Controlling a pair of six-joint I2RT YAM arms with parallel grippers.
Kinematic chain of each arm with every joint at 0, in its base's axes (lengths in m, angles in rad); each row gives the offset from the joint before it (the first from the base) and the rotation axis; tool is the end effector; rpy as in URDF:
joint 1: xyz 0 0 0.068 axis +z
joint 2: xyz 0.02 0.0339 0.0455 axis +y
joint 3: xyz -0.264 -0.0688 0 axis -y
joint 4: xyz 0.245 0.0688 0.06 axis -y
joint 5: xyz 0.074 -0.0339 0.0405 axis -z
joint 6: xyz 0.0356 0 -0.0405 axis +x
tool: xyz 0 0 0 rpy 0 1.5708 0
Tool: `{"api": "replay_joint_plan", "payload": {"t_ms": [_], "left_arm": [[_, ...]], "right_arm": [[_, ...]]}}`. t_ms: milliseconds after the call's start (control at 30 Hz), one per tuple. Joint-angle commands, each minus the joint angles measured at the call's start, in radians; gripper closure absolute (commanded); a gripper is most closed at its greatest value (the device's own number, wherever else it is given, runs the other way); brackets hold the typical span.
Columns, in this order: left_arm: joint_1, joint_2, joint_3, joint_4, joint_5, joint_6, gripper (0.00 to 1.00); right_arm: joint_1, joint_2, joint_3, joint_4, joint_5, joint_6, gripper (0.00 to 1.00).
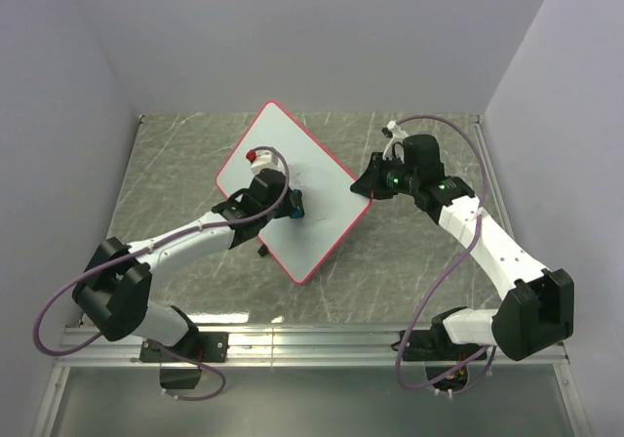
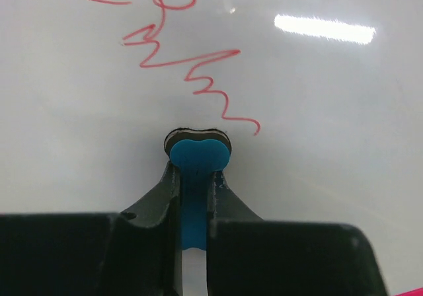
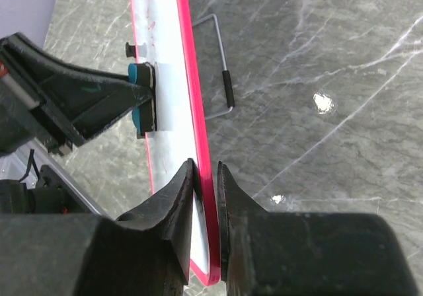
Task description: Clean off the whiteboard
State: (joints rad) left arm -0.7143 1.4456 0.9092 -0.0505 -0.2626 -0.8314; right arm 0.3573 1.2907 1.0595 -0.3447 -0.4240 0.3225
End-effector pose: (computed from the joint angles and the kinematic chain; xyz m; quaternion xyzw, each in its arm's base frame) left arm 0.2467 -0.2017 0.2418 -0.1129 0.8687 -0.2443 0.4158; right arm 0.2652 0.1146 0.3115 -0.1153 0.8573 0.3299 0.3782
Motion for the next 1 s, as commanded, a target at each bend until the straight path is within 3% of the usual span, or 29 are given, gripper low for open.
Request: {"api": "replay_joint_plan", "payload": {"t_ms": [0,133,267,467,533,600,733,967], "left_arm": [[-0.123,0.095,0.006,-0.152,0.123,0.061,1.00],[-0.206,0.065,0.056,-0.129,0.252,0.090,1.00],[-0.261,0.041,0.062,-0.138,0.286,0.112,1.00],[-0.271,0.030,0.039,-0.120,0.266,0.095,1.00],[-0.261,0.035,0.045,-0.149,0.180,0.077,1.00],[-0.229,0.032,0.025,-0.160,0.163,0.063,1.00],[-0.053,-0.001,-0.035,-0.117,0.200,0.058,1.00],[0.157,0.090,0.032,-0.095,0.249,0.123,1.00]], "right_arm": [[0.020,-0.005,0.030,-0.100,0.082,-0.014,1.00],[0.022,0.001,0.040,-0.106,0.085,-0.017,1.00],[0.020,0.005,0.049,-0.106,0.085,-0.013,1.00],[0.020,0.013,0.050,-0.097,0.073,0.000,1.00],[0.022,0.009,0.051,-0.097,0.071,0.001,1.00],[0.020,0.006,0.050,-0.097,0.073,0.001,1.00],[0.020,-0.008,0.040,-0.096,0.073,0.003,1.00],[0.020,-0.031,0.010,-0.088,0.062,0.010,1.00]]}}
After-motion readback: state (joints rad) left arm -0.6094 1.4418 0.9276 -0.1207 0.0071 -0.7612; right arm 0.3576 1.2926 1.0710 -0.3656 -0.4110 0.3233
